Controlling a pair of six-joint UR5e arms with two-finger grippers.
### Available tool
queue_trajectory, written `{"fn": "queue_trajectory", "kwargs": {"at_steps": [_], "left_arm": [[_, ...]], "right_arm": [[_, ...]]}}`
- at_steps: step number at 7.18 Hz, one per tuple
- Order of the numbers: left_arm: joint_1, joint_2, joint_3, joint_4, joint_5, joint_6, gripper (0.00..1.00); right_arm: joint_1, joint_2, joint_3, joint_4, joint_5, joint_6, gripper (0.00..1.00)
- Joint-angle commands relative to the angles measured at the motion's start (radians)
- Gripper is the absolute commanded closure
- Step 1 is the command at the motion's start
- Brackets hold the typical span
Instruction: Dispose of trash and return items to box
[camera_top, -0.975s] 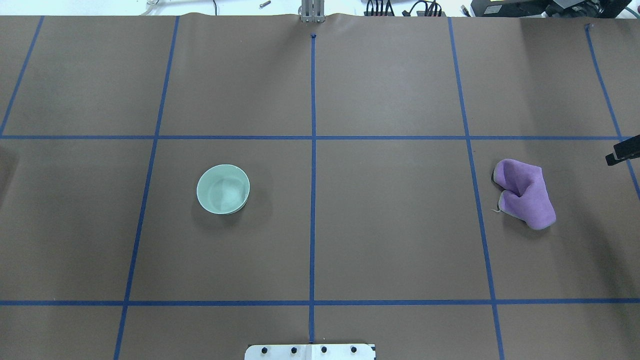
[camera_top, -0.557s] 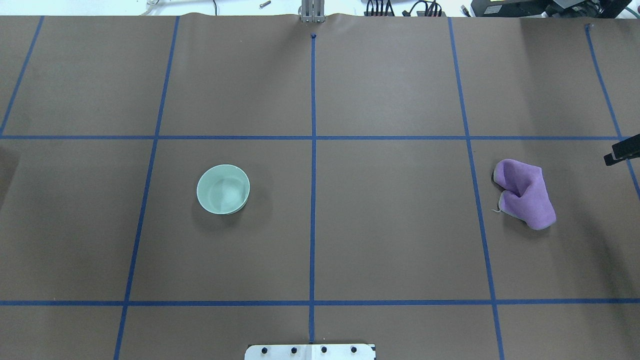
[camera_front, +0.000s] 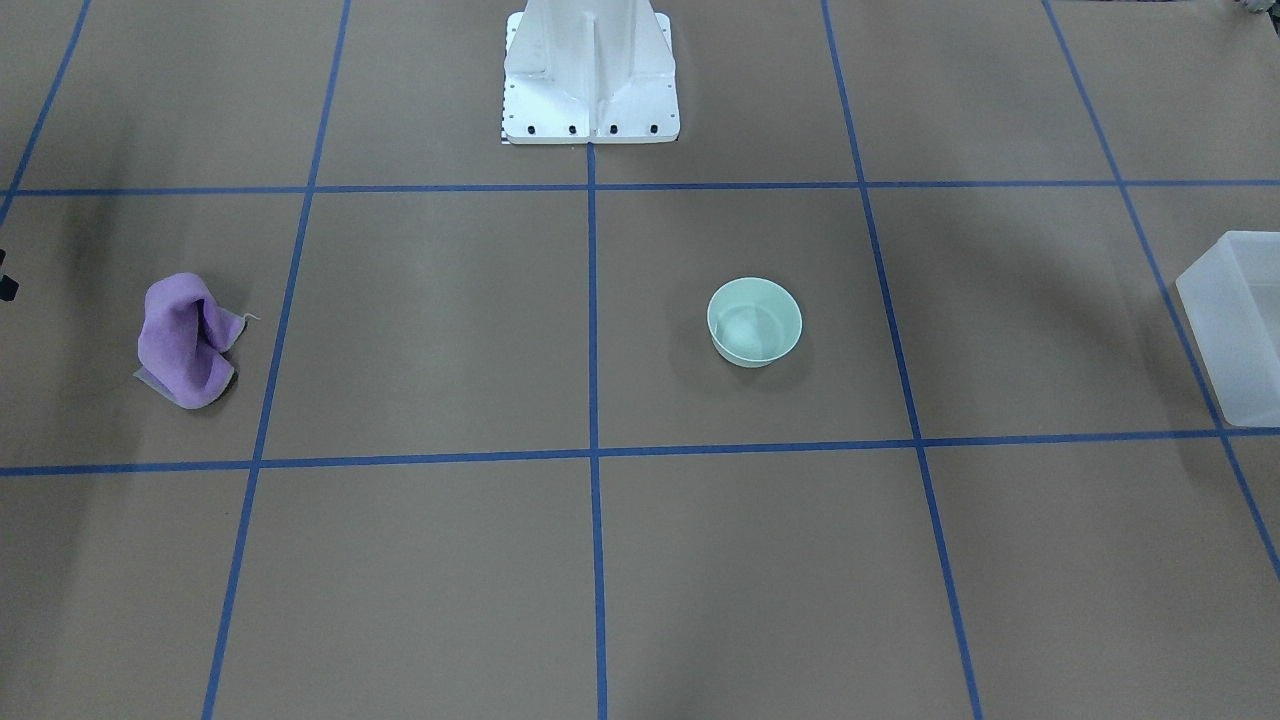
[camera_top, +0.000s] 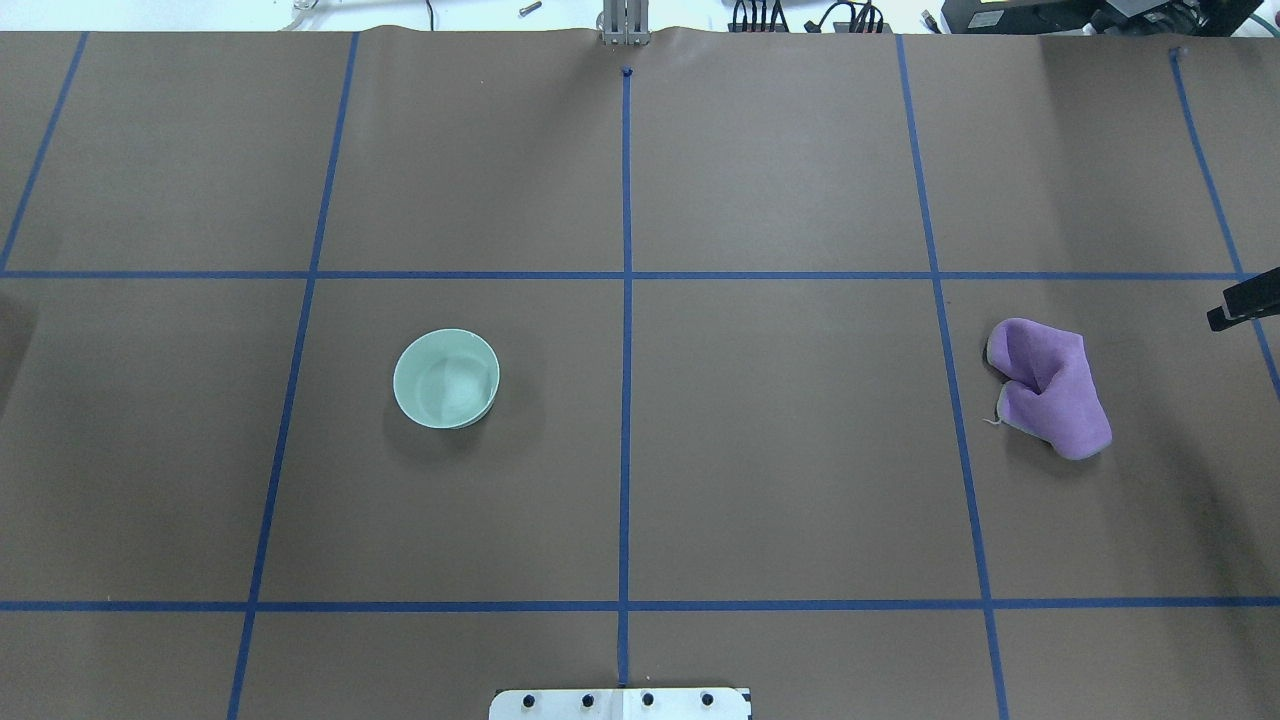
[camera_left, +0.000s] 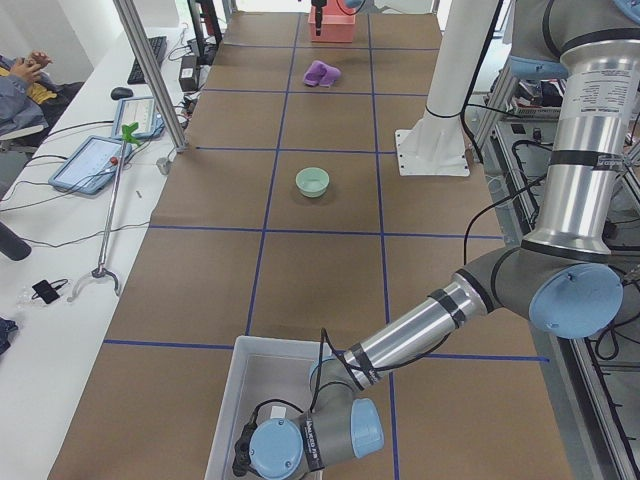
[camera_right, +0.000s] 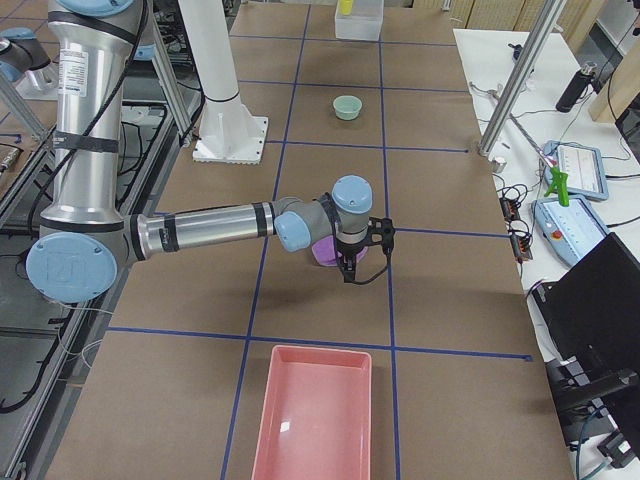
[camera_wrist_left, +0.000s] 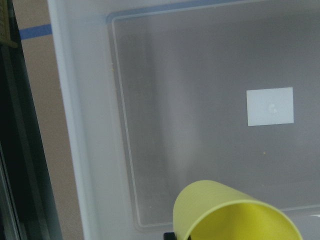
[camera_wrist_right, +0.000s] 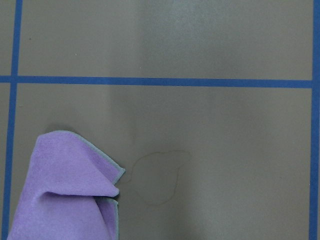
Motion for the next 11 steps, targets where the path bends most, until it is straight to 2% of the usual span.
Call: {"fn": "queue_trajectory", "kwargs": {"at_steps": [1,3,4,5,6,7,8,9,11], "left_arm": [[0.0,-0.015,0.001,-0.03,-0.001,-0.036,1.0],[0.0,-0.016,0.012,-0.068,0.001,-0.072,1.0],[0.0,-0.018,0.018,-0.068,0.001,-0.072,0.93],[0.0,-0.018,0.021,-0.068,0.001,-0.072,0.45],[0.002,-0.019,0.02,-0.068,0.002,-0.077,0.22],[0.002,-0.019,0.011,-0.068,0.001,-0.081,0.13],[-0.002,-0.03,-0.002,-0.065,0.002,-0.083,0.1],[-0.027,-0.035,-0.067,-0.049,0.002,-0.124,0.1],[-0.034,0.052,-0.418,0.135,-0.007,-0.252,0.1]], "right_arm": [[0.0,0.0,0.0,0.0,0.0,0.001,0.0],[0.0,0.0,0.0,0.0,0.0,0.001,0.0],[0.0,0.0,0.0,0.001,0.0,0.001,0.0],[0.0,0.0,0.002,0.002,0.0,0.001,0.0],[0.0,0.0,0.002,0.002,0.0,0.001,0.0],[0.0,0.0,0.003,0.002,0.0,0.001,0.0],[0.001,0.0,0.009,0.002,0.0,0.0,0.0],[0.002,-0.001,0.016,0.002,0.001,0.003,0.0],[-0.011,-0.002,0.009,0.0,0.0,0.003,0.0]]}}
